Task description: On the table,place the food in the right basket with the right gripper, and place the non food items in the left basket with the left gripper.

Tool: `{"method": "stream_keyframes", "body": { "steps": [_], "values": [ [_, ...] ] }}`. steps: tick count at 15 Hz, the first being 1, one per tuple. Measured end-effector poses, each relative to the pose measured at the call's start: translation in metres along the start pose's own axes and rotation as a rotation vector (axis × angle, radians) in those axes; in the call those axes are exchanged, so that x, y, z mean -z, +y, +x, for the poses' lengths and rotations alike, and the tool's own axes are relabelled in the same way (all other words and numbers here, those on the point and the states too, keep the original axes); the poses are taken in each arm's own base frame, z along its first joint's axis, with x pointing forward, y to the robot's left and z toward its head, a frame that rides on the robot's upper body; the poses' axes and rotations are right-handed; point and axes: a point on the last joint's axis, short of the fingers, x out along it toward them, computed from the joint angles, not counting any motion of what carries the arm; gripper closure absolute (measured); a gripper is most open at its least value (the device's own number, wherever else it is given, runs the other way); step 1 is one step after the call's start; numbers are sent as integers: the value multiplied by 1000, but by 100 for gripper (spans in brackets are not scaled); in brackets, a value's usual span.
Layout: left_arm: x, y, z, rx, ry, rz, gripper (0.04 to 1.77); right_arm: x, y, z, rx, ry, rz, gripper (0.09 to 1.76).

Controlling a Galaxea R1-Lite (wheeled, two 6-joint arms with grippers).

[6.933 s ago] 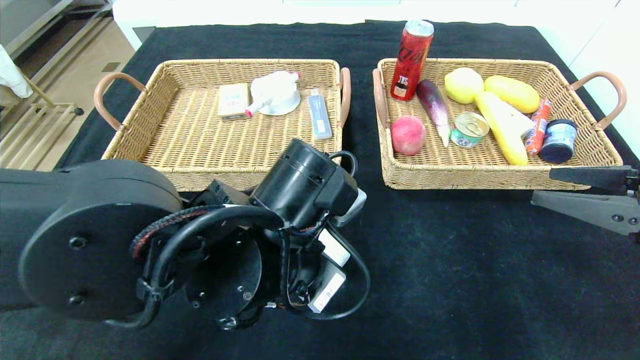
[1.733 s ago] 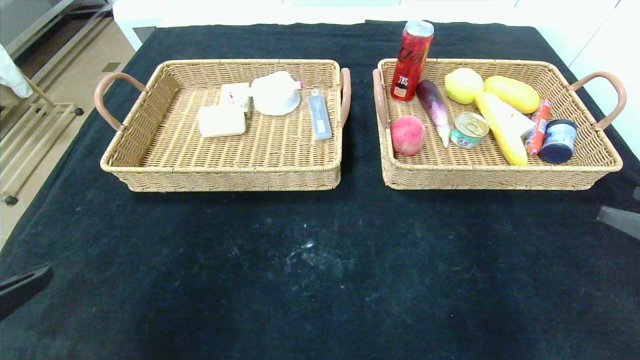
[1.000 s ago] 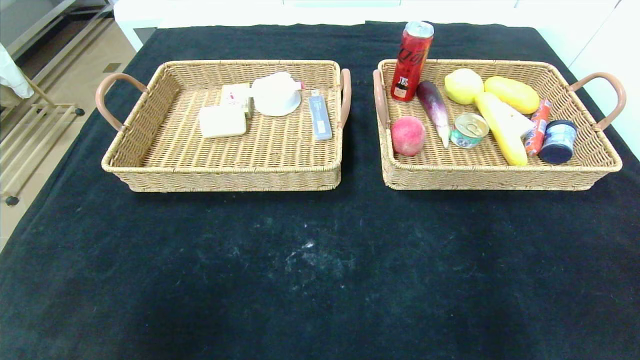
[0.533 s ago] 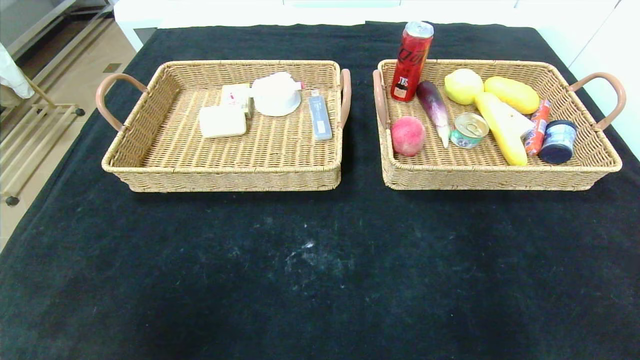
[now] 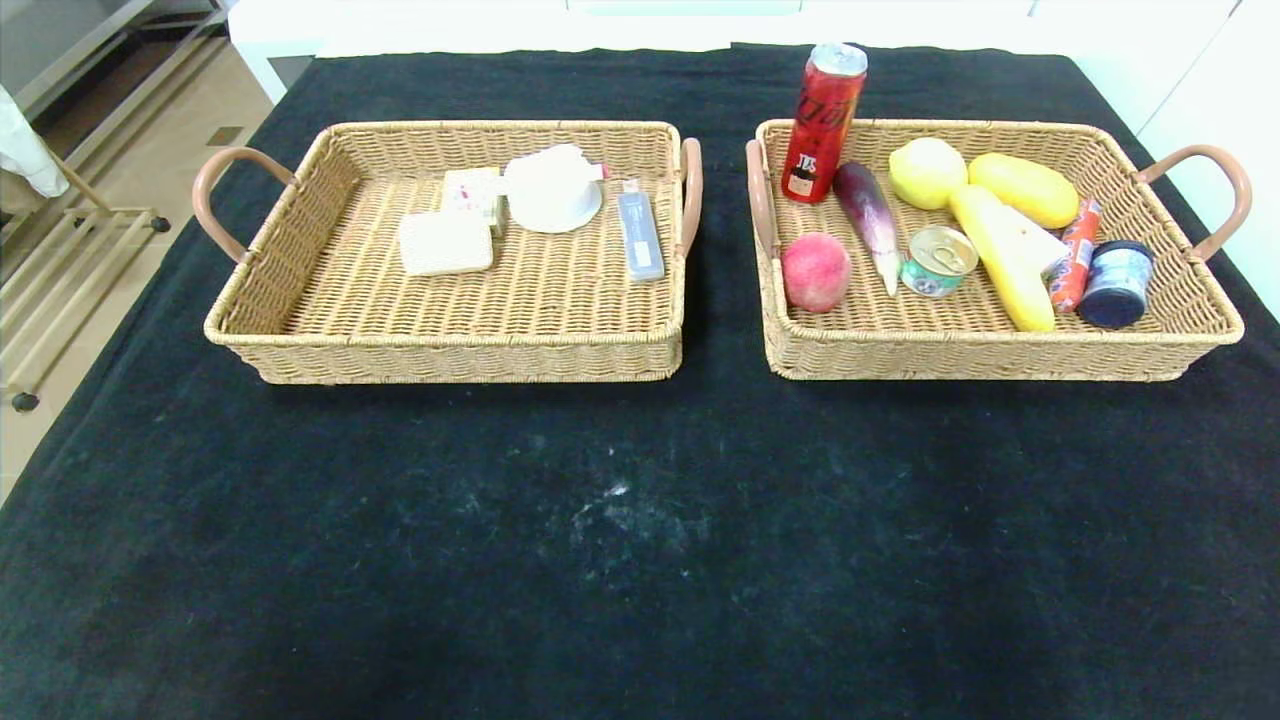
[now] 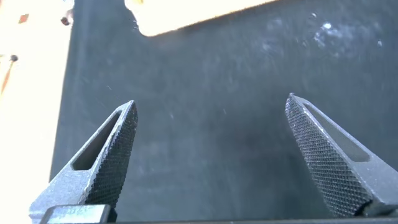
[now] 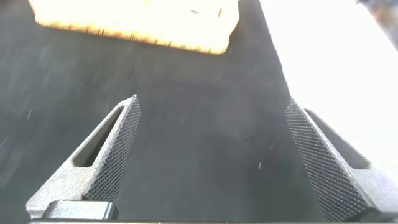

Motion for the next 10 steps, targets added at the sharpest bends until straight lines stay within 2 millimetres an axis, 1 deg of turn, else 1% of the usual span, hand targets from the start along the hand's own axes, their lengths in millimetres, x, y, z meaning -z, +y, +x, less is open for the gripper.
{"method": "stream_keyframes", "body": {
  "steps": [3, 5, 7, 9, 10],
  "values": [
    [21, -4, 9, 3, -68, -2, 9, 23, 4, 9, 33, -26, -7, 14],
    [39, -7, 18, 21, -80, 1, 9, 45, 8, 14, 25, 35, -12, 14],
    [59, -11, 24, 39, -32, -6, 9, 60, 12, 15, -41, 99, 27, 14],
    [66, -12, 25, 29, -2, -14, 9, 69, 14, 15, -84, 157, 98, 14],
    [67, -12, 25, 20, 2, -14, 9, 73, 15, 14, -102, 197, 118, 14]
  ]
}}
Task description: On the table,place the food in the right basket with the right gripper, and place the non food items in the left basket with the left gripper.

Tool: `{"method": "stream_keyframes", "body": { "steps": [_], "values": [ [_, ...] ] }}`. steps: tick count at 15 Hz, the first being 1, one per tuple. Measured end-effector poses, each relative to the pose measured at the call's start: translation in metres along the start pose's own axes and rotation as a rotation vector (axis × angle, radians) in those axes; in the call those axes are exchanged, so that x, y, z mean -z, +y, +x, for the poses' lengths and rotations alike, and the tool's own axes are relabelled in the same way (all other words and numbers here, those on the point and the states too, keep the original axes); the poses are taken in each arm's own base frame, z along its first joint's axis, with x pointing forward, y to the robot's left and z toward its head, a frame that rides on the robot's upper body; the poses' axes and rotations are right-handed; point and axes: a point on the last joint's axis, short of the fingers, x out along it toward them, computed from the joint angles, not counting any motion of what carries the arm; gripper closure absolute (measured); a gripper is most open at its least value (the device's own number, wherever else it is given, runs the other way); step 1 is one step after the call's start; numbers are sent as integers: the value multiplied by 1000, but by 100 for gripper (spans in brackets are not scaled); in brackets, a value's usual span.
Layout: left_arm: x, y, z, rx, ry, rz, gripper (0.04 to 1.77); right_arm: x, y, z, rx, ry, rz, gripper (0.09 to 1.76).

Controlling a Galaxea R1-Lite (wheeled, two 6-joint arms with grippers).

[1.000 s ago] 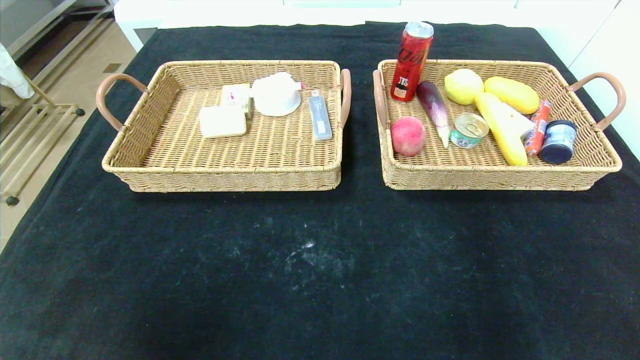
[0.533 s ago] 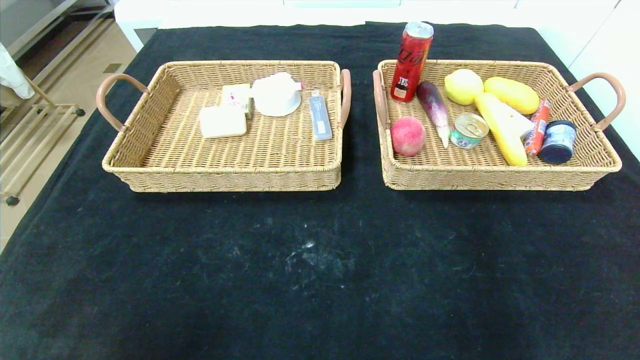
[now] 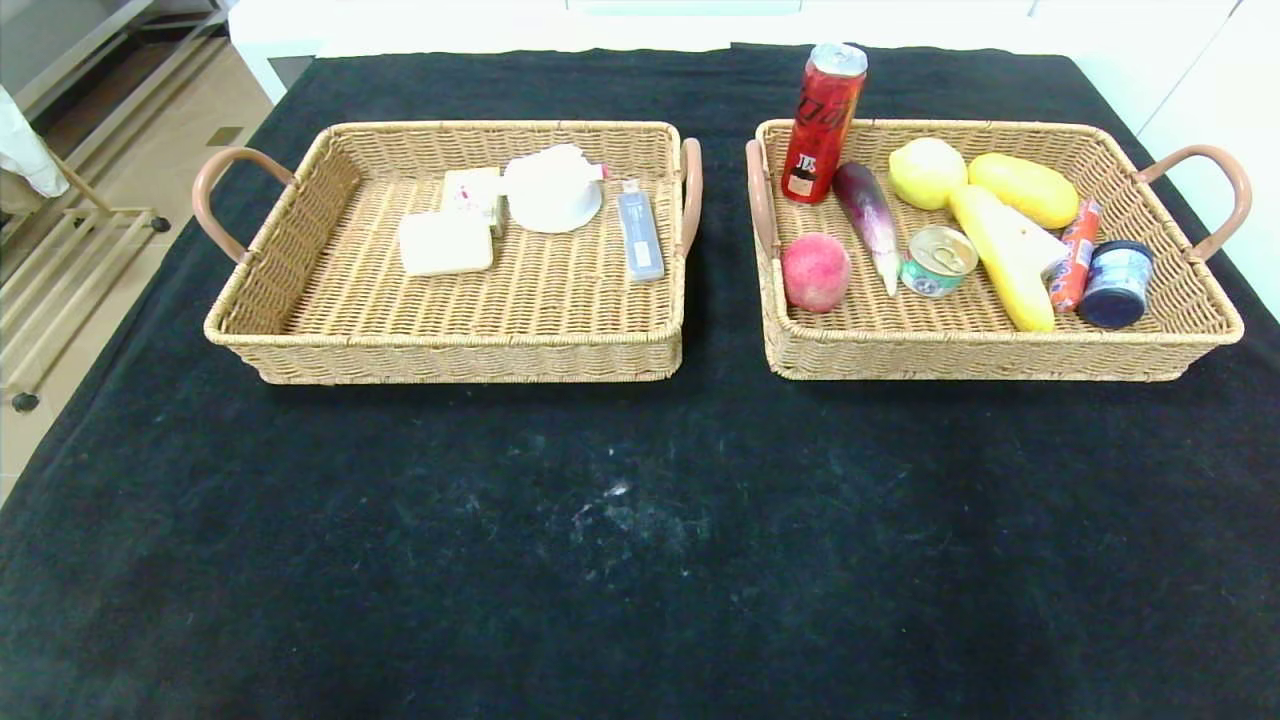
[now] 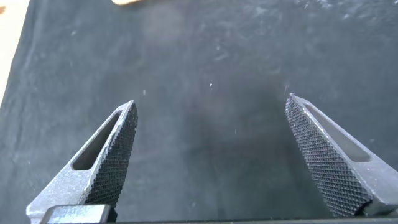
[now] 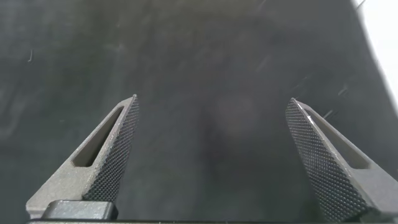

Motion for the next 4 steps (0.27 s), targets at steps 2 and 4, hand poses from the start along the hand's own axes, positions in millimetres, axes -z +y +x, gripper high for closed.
{"method": "stream_keyframes", "body": {
  "steps": [2, 4],
  "values": [
    [9, -1, 0, -22, 73, -2, 9, 4, 0, 0, 1, 39, 33, 14],
    [11, -1, 0, -38, 96, -61, 9, 3, 0, 0, 1, 38, 36, 14]
  ]
}}
